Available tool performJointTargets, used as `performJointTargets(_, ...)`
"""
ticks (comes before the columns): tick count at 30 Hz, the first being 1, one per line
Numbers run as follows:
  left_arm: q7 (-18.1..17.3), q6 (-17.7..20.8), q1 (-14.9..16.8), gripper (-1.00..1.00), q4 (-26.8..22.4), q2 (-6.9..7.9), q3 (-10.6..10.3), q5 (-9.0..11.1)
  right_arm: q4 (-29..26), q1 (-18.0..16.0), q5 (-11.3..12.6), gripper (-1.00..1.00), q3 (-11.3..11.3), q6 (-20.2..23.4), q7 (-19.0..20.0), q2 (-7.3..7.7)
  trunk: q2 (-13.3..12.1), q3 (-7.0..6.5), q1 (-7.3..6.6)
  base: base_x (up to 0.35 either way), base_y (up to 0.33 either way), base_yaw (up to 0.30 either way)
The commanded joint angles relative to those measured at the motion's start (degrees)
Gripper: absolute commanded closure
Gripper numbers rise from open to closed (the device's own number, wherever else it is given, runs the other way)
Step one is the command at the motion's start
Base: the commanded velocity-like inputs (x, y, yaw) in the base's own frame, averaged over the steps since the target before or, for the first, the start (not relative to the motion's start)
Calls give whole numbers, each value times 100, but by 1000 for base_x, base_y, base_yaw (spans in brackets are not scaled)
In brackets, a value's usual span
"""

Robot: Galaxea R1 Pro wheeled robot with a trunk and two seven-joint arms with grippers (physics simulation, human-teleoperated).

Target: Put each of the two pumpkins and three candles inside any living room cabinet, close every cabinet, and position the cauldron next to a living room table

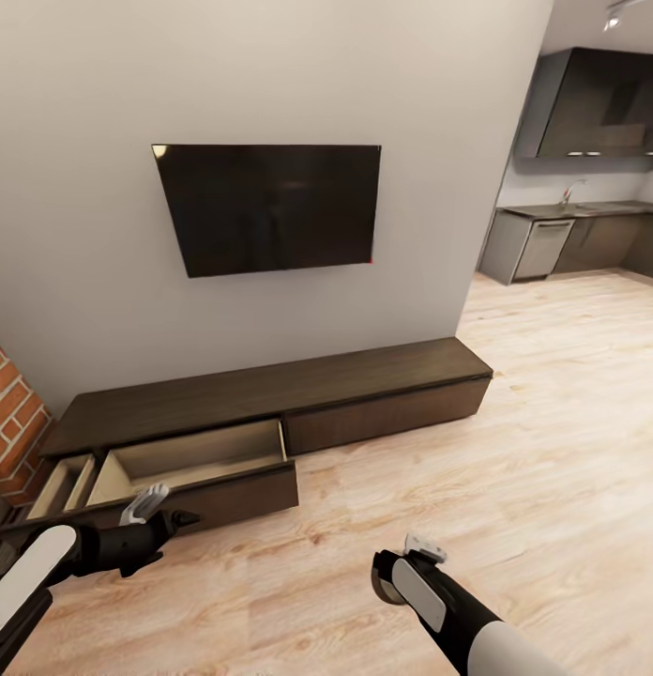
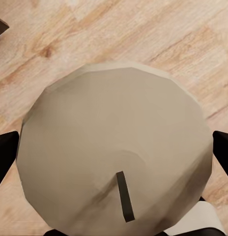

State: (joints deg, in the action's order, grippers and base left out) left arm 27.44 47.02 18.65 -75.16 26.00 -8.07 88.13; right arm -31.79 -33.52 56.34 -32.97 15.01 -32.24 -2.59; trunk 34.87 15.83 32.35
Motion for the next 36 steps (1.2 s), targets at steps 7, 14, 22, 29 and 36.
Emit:
performJointTargets(7,59,-4,7,-100,-7,10,-11,50,-13,-5,11,100,-34,28,-46,-23,8,9,2,165,34,272)
performJointTargets(14,60,-3,7,-100,-7,13,-11,55,-11,-5,8,100,-34,28,-46,-30,8,9,2,197,103,276)
performJointTargets(22,60,-9,7,-100,-7,19,-11,46,-14,-5,8,100,-34,27,-46,-31,8,10,2,244,176,193)
performJointTargets(29,60,-8,7,-100,-7,20,-11,47,-13,3,-62,100,-165,21,-46,-21,8,10,2,244,202,8)
performJointTargets(36,60,-2,7,-100,-7,27,-11,55,-11,3,-78,100,-199,20,-46,-14,8,10,2,129,259,0)
